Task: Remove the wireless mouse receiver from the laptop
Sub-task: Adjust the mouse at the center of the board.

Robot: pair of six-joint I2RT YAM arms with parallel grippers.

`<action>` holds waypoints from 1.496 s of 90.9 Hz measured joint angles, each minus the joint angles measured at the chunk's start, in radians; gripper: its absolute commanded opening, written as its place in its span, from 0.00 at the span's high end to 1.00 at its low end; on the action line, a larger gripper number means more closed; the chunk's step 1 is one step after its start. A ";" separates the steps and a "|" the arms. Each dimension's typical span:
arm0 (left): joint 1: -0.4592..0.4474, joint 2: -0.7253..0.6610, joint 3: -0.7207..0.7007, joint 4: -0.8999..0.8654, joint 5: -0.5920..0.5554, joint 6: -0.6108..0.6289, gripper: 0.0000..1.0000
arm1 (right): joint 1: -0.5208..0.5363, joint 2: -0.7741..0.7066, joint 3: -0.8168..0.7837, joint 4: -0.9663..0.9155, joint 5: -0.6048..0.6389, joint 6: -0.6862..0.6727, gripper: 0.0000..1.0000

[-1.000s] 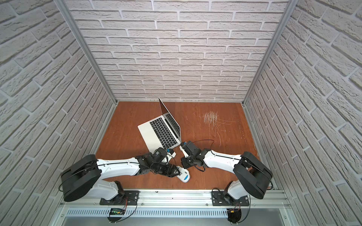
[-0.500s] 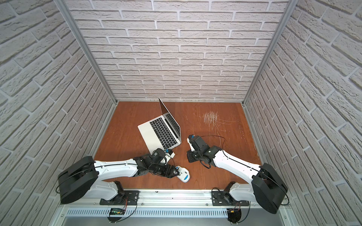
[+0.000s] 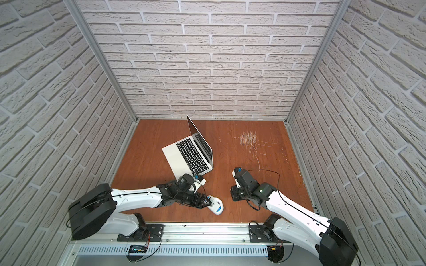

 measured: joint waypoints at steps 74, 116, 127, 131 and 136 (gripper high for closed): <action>0.011 0.103 0.047 0.049 0.072 0.000 0.28 | 0.053 0.247 -0.066 0.275 -0.205 0.065 0.97; -0.022 0.092 0.012 0.092 0.069 -0.037 0.34 | 0.060 0.357 -0.032 0.351 -0.254 0.065 0.97; -0.023 0.084 0.001 0.094 0.066 -0.049 0.37 | 0.061 0.389 -0.016 0.370 -0.264 0.064 0.97; -0.024 0.084 0.001 0.094 0.066 -0.051 0.37 | 0.062 0.399 -0.011 0.379 -0.267 0.064 0.97; -0.026 0.084 -0.001 0.095 0.064 -0.053 0.38 | 0.062 0.412 -0.003 0.387 -0.270 0.064 0.97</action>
